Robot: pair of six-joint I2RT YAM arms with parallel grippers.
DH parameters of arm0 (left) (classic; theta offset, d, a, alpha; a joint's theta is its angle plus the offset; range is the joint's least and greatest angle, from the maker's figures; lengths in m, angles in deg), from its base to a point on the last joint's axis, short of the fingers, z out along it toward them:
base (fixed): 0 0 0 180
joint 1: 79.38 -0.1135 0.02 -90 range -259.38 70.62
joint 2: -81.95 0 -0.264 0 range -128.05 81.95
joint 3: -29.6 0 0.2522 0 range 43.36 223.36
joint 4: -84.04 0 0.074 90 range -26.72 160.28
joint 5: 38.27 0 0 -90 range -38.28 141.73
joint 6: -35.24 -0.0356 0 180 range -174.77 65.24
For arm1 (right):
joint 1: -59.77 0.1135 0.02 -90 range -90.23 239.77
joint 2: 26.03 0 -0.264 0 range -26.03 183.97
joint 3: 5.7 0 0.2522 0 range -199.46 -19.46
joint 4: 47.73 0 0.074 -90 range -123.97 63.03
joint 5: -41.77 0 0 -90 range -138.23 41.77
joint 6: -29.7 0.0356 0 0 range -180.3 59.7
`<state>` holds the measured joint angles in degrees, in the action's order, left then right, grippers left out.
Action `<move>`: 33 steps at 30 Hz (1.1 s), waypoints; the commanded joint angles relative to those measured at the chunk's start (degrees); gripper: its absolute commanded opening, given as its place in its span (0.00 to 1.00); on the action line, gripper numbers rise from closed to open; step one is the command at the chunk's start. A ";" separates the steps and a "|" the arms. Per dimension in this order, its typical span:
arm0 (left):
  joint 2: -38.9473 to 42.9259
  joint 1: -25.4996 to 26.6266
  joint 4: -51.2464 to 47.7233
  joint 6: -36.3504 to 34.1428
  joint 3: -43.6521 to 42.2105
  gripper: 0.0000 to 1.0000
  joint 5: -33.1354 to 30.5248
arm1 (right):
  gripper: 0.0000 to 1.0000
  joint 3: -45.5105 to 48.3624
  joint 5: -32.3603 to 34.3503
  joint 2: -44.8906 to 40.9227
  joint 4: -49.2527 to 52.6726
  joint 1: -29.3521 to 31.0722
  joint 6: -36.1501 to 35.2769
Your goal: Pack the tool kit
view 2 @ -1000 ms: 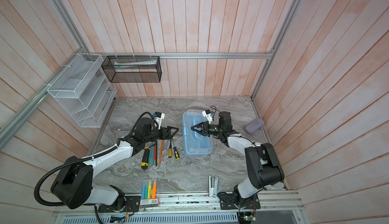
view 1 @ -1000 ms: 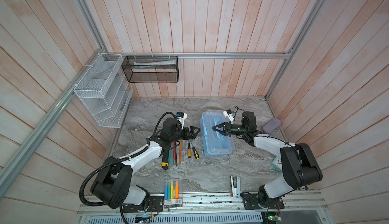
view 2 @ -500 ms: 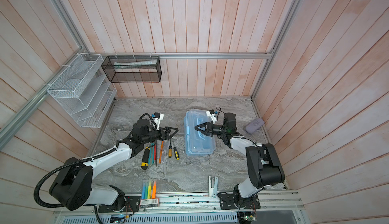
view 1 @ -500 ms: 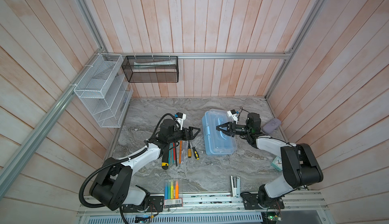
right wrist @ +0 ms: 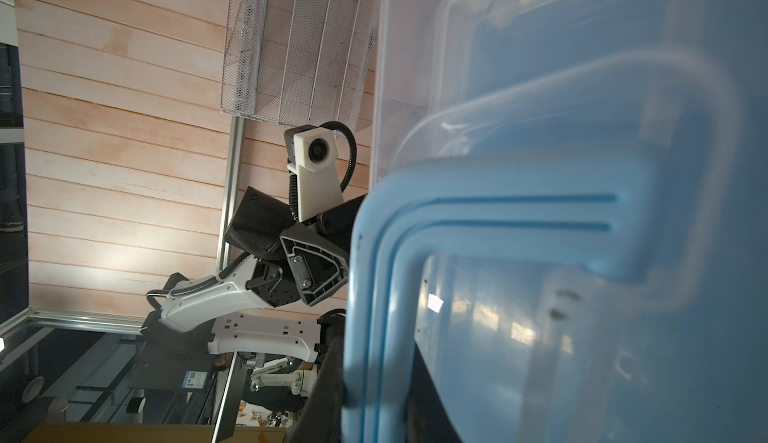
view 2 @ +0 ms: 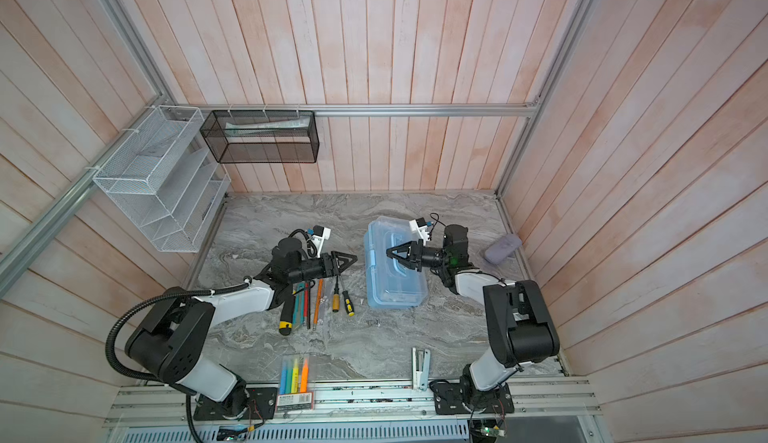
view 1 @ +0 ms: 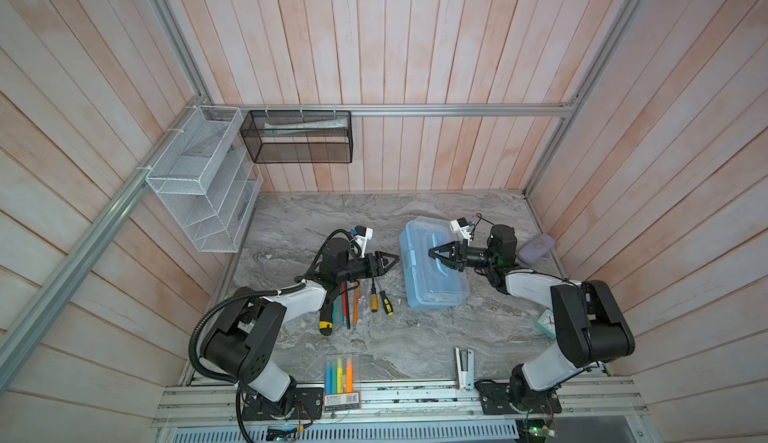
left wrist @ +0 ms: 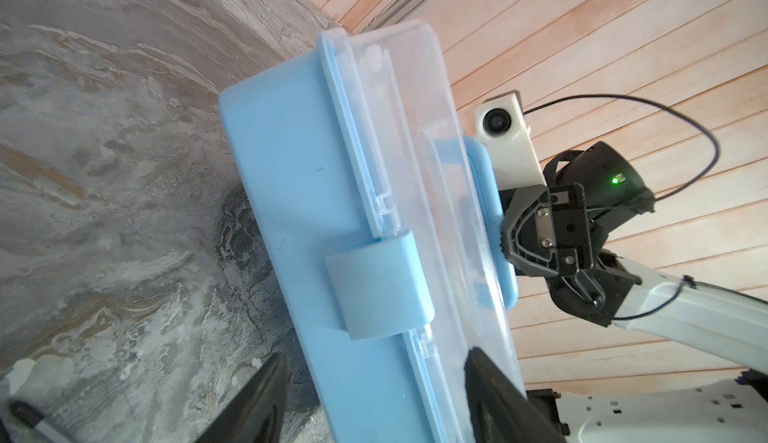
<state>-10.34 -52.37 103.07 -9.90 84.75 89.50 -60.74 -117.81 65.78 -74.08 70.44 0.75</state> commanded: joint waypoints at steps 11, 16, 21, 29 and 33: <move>-7.28 0.68 9.26 3.92 3.14 0.69 5.07 | 0.00 2.56 -1.62 5.04 -14.71 0.13 5.33; -8.45 1.17 9.29 3.98 4.44 0.69 5.49 | 0.00 1.73 -1.33 4.86 -11.52 0.47 2.87; -11.09 2.08 11.38 5.32 6.06 0.69 7.42 | 0.00 1.61 -1.24 5.30 -11.30 0.75 2.58; -13.42 2.61 17.35 9.13 5.82 0.69 9.58 | 0.00 1.46 -1.08 5.75 -10.79 1.01 2.14; -13.57 2.61 19.80 10.22 5.45 0.69 10.09 | 0.00 1.46 -0.99 6.31 -10.73 1.28 2.04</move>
<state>-23.02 -50.08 116.84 -1.05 89.91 97.18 -59.64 -118.75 69.72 -84.55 70.60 8.49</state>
